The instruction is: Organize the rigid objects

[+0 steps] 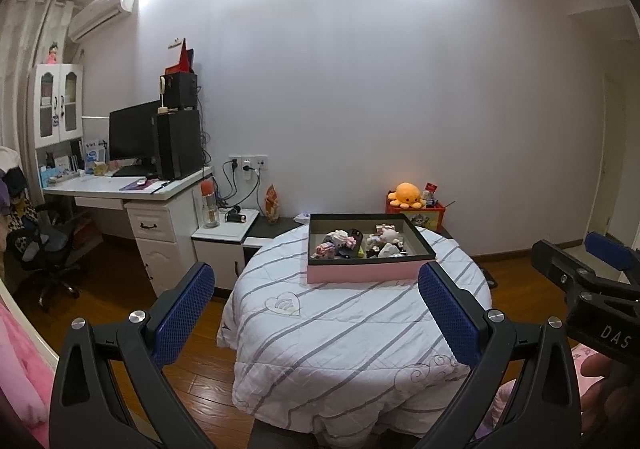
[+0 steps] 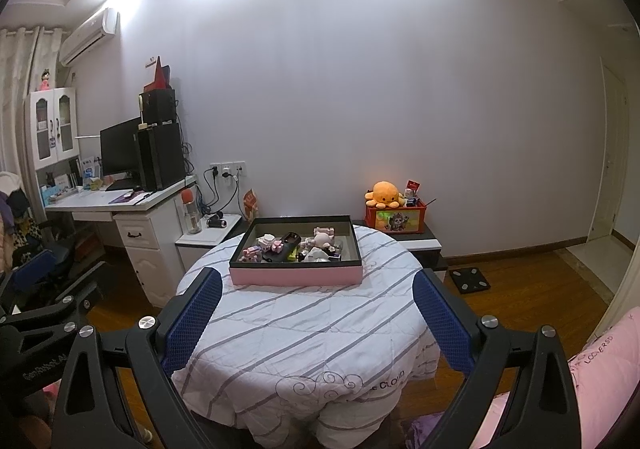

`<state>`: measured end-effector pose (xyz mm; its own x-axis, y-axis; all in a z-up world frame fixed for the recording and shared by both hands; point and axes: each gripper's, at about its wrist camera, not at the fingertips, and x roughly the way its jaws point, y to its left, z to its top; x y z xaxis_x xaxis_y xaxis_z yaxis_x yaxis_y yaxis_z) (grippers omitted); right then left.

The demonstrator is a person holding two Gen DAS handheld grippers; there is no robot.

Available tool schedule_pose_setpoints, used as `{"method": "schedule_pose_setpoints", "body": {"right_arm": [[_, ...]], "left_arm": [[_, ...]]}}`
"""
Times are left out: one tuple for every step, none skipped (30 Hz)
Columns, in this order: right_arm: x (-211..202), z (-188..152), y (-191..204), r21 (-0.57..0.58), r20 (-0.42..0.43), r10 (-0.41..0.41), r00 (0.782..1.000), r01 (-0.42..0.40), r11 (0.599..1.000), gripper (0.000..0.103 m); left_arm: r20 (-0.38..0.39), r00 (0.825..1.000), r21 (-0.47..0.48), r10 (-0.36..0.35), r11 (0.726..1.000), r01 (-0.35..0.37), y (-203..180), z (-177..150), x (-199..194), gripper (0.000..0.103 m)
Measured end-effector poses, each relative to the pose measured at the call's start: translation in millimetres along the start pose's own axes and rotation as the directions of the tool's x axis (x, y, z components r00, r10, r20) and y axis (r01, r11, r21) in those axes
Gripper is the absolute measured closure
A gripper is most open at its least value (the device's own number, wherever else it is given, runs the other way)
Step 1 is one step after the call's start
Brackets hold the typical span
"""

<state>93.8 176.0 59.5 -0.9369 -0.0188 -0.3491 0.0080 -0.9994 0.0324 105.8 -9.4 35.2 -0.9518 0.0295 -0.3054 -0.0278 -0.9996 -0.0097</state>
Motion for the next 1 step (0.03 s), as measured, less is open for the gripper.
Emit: {"method": "schedule_pose_setpoints", "body": {"right_arm": [[0.4,-0.1,-0.1,0.001,-0.001,-0.001,1.000,0.001,1.000,0.005]], "left_arm": [[-0.001,1.000,0.001,0.000,1.000,0.000,-0.2,0.2,0.4,0.000]]}}
